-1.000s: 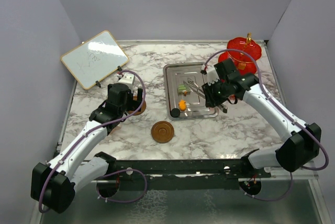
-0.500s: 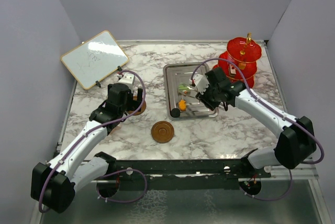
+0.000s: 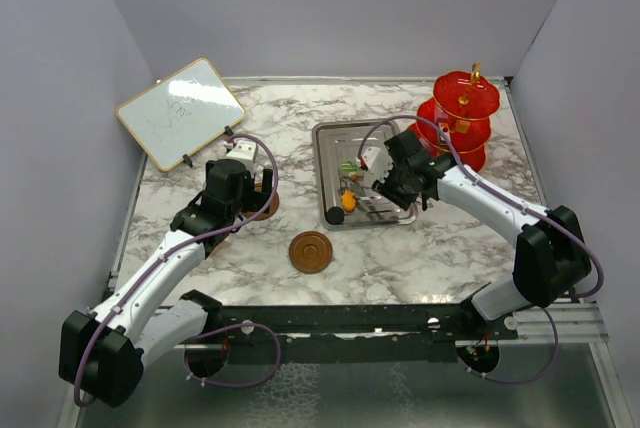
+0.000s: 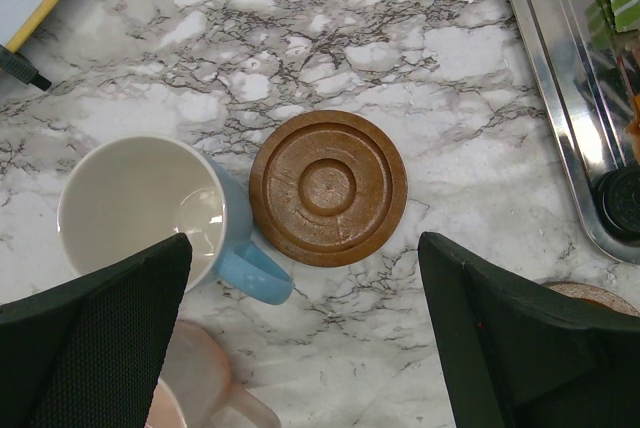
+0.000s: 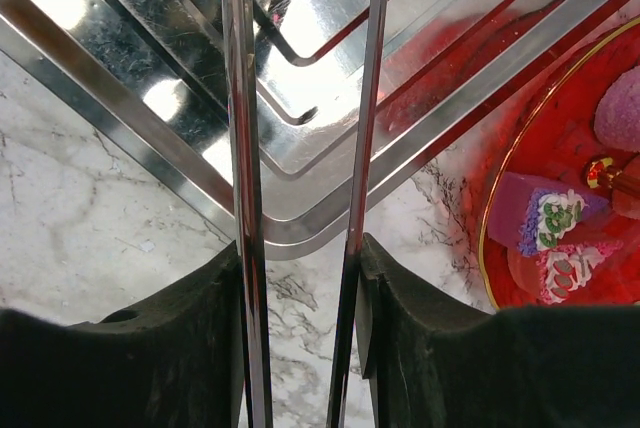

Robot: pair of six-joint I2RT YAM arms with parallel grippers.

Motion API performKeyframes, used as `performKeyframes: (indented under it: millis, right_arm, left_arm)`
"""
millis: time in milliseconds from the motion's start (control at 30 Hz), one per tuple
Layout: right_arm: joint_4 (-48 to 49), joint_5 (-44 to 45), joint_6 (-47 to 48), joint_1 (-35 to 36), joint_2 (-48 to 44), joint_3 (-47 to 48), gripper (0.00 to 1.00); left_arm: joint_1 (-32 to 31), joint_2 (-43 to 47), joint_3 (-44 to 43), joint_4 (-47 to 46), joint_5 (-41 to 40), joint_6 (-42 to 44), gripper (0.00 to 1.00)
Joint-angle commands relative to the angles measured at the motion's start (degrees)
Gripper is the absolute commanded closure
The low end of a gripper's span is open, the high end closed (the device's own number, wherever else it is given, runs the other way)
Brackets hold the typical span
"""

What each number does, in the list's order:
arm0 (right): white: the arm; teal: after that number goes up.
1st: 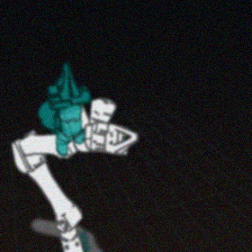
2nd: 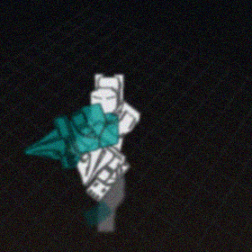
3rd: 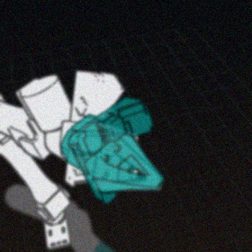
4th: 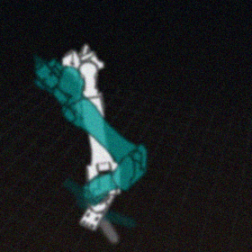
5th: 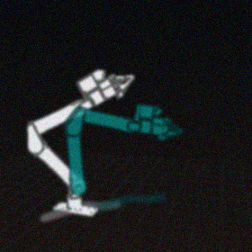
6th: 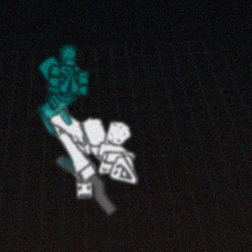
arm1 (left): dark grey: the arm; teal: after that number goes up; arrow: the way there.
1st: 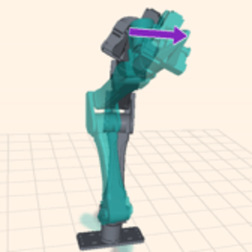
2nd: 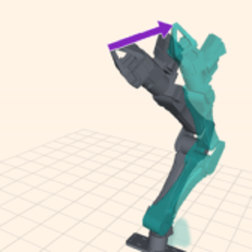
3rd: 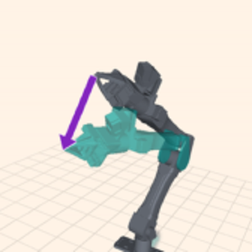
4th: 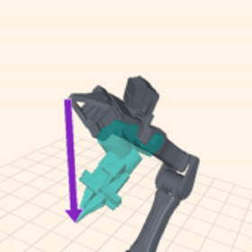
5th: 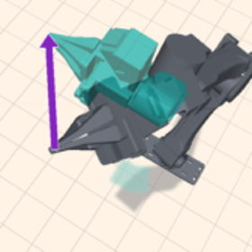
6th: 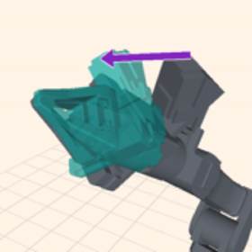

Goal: Serve the afternoon tea
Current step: Adjust the dessert on the tray.

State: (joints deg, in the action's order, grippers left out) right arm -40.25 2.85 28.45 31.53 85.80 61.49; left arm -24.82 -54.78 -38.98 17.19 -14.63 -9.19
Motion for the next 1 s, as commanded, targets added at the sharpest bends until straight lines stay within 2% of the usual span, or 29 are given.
performKeyframes:
  millis: [0,300,533,600,733,867,967]
  right_arm:
    - [3.4,3.8,2.4,0.5,1.4,1.3,0.59]
    - [7.8,7.6,3.8,1.0,3.5,0.4,0.59]
    - [6.6,8.2,2.3,1.0,6.6,2.5,0.60]
    - [5.2,6.9,1.2,1.0,7.8,4.0,0.63]
    - [3.0,4.8,-4.3,1.0,8.1,8.9,0.80]
    - [0.9,0.8,-9.2,0.9,7.7,13.6,0.86]
    - [-2.6,2.0,-12.3,1.0,8.0,16.8,0.89]
  left_arm:
    - [0.2,0.0,-1.2,-1.0,-0.3,0.8,0.01]
    - [0.2,0.1,-1.2,-1.1,-0.2,0.8,0.01]
    - [0.2,0.1,-1.4,-1.3,0.0,0.7,0.01]
    - [0.3,0.3,-1.3,-1.2,0.0,0.8,0.01]
    - [0.2,0.3,-1.2,-1.2,-0.1,0.8,0.01]
    - [0.3,0.2,-1.3,-1.1,-0.7,0.9,0.01]
    - [0.2,0.2,-1.3,-1.1,-0.4,0.8,0.01]
